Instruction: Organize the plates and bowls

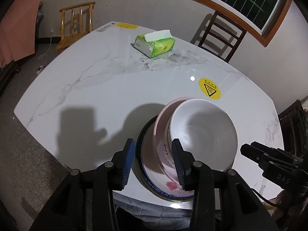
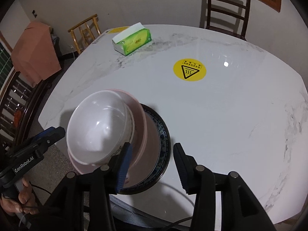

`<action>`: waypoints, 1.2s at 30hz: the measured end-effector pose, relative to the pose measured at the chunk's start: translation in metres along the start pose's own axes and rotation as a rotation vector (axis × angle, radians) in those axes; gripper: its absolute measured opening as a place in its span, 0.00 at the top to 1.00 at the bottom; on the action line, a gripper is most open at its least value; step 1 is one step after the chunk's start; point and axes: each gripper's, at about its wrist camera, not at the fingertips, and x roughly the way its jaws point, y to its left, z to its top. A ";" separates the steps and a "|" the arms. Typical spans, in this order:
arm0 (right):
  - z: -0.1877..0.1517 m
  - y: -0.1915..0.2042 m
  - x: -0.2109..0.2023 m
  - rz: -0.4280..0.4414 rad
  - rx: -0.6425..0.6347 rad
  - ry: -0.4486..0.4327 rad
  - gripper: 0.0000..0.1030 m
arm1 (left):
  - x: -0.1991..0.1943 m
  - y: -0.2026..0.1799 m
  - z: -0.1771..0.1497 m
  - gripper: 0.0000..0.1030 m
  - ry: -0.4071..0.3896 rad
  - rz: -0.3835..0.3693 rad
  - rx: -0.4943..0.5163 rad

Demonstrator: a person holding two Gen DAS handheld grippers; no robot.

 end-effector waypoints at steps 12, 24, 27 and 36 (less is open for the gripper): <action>-0.033 0.006 0.000 -0.001 -0.071 -0.012 0.55 | -0.020 -0.025 -0.022 0.55 -0.112 0.127 0.074; -0.055 0.017 -0.010 0.000 -0.120 -0.109 0.48 | -0.017 -0.050 -0.040 0.48 -0.151 0.161 0.110; -0.058 0.017 -0.009 -0.013 -0.125 -0.107 0.46 | -0.016 -0.055 -0.043 0.48 -0.155 0.167 0.117; -0.060 0.012 -0.007 -0.003 -0.089 -0.104 0.42 | -0.009 -0.062 -0.049 0.48 -0.143 0.165 0.125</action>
